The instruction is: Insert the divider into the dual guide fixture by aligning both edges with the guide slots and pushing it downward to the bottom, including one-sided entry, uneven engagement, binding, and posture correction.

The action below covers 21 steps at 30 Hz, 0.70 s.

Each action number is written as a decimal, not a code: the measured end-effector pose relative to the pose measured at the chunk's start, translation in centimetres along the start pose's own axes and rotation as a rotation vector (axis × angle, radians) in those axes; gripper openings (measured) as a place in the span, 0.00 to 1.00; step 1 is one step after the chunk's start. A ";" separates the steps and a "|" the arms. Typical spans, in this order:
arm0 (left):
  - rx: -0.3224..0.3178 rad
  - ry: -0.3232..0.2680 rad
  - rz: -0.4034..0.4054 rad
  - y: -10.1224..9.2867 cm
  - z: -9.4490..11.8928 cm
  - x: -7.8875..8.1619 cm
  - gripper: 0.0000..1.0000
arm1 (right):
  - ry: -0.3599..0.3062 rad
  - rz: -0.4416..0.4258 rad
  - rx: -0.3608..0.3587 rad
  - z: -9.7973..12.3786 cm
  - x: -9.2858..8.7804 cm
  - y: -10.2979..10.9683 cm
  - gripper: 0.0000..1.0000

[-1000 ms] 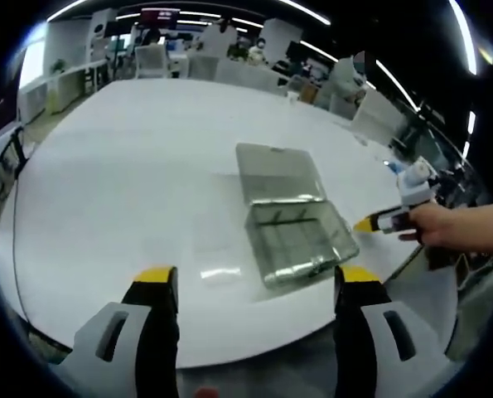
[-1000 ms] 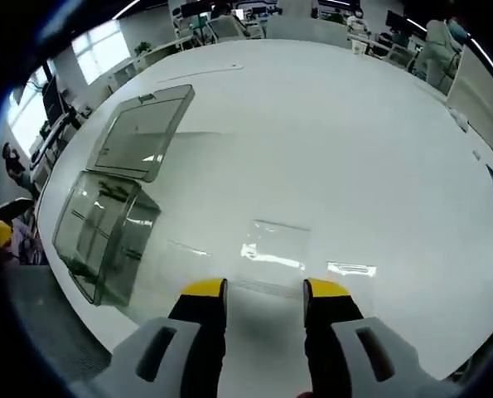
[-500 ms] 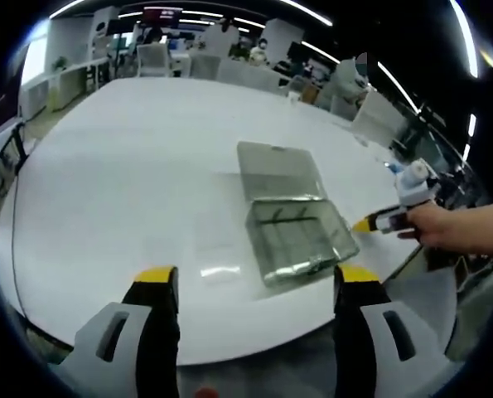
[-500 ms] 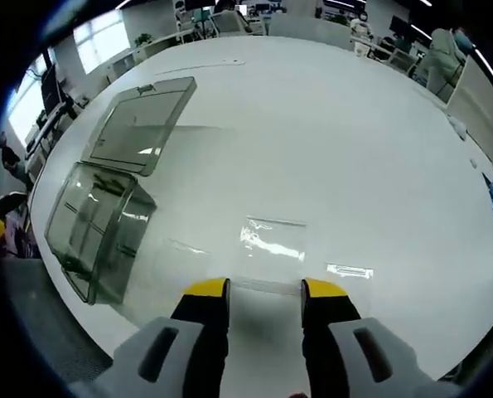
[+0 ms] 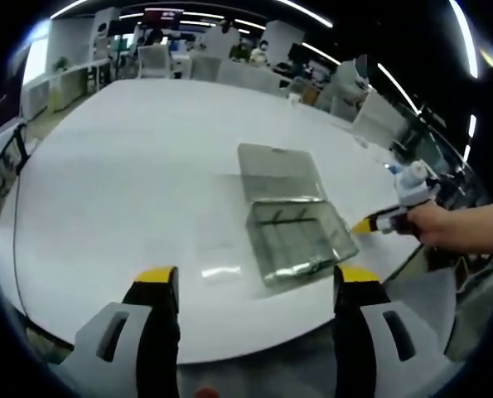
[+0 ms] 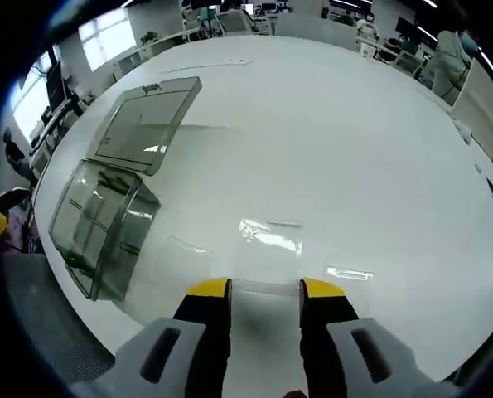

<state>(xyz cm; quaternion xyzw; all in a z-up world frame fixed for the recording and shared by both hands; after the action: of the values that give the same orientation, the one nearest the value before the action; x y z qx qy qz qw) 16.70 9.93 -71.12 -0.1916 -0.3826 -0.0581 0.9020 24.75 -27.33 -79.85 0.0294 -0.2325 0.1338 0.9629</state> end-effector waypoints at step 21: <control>-0.017 0.001 -0.012 -0.7 -0.2 0.4 0.73 | 0.012 0.022 0.053 0.4 -0.3 -0.6 0.27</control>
<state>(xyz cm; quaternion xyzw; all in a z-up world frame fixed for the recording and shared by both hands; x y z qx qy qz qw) 17.00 9.23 -70.76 -0.1969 -0.3830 -0.0669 0.9000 24.47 -28.01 -79.62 0.0515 -0.2234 0.1506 0.9616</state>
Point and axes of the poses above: the point that each gripper's makers call its tool centre point, and the gripper's own axes: z roughly backward along the fingers, y roughly to its left, x roughly out of its top, the point moved 8 cm from there along z, roughly backward along the fingers
